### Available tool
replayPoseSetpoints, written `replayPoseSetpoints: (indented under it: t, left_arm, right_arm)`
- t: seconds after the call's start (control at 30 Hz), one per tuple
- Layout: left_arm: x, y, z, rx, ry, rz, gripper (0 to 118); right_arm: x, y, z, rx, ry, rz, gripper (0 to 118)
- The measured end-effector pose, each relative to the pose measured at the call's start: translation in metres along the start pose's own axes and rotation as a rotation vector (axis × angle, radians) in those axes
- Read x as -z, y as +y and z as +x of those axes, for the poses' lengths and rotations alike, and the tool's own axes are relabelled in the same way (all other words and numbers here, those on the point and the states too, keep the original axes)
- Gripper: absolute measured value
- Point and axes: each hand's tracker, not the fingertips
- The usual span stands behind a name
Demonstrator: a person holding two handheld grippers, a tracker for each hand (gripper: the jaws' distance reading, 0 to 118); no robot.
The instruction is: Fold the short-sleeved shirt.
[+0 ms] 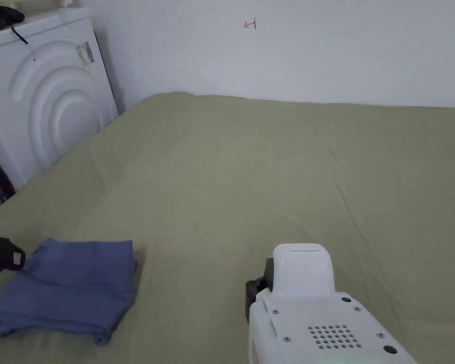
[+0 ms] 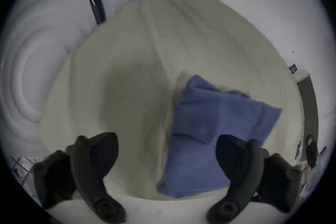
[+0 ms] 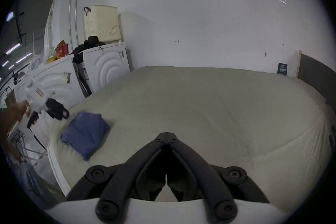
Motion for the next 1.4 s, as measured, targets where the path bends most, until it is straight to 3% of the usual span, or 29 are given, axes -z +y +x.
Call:
replayPoseSetpoints:
  t: [0.07,0.1,0.13,0.17,0.2,0.27,0.4,0.53,0.7,0.77,1.0,1.07,1.17,1.4]
  left_arm:
    - [-0.036,-0.006,0.016,0.109,0.04,0.171,81]
    - [-0.052,-0.013,0.032,0.13,0.062,0.265,64]
    - [-0.066,-0.022,0.05,0.137,0.065,0.345,23]
    - [-0.076,-0.034,0.073,0.149,0.126,0.478,0]
    - [-0.094,-0.052,0.09,0.149,0.172,0.604,0]
    - [-0.117,-0.081,0.129,0.197,0.036,0.801,0]
    - [-0.122,-0.148,0.212,0.183,-0.007,1.081,0]
    - [-0.121,-0.242,0.313,0.182,-0.028,1.203,0]
    - [-0.121,-0.297,0.387,0.008,-0.109,1.171,0]
    - [-0.132,-0.3,0.417,-0.017,-0.21,1.137,0]
    - [-0.148,-0.321,0.518,0.17,-0.162,1.12,0]
    - [-0.147,-0.333,0.534,0.245,-0.186,1.119,0]
    - [-0.142,-0.347,0.554,0.283,-0.163,1.132,0]
    - [-0.136,-0.35,0.564,0.311,-0.197,1.077,0]
  right_arm:
    - [-0.01,0.003,0.021,-0.012,-0.052,0.022,0]
    - [-0.017,0.006,0.033,-0.007,-0.059,0.029,0]
    - [-0.024,0.01,0.046,0.009,-0.092,0.047,0]
    - [-0.032,0.014,0.059,0.015,-0.109,0.06,0]
    - [-0.042,0.016,0.071,0.014,-0.126,0.088,0]
    - [-0.061,0.02,0.091,0.002,-0.208,0.147,0]
    - [-0.102,0.016,0.126,0.004,-0.299,0.216,0]
    - [-0.145,0.003,0.16,-0.012,-0.385,0.328,0]
    - [-0.198,-0.009,0.21,0.02,-0.444,0.368,0]
    - [-0.218,-0.006,0.234,0.023,-0.475,0.399,0]
    - [-0.278,0.023,0.33,0.015,-0.601,0.499,0]
    - [-0.289,0.026,0.349,0.002,-0.572,0.498,0]
    - [-0.294,0.025,0.362,-0.053,-0.581,0.485,0]
    - [-0.289,0.026,0.365,-0.038,-0.565,0.45,0]
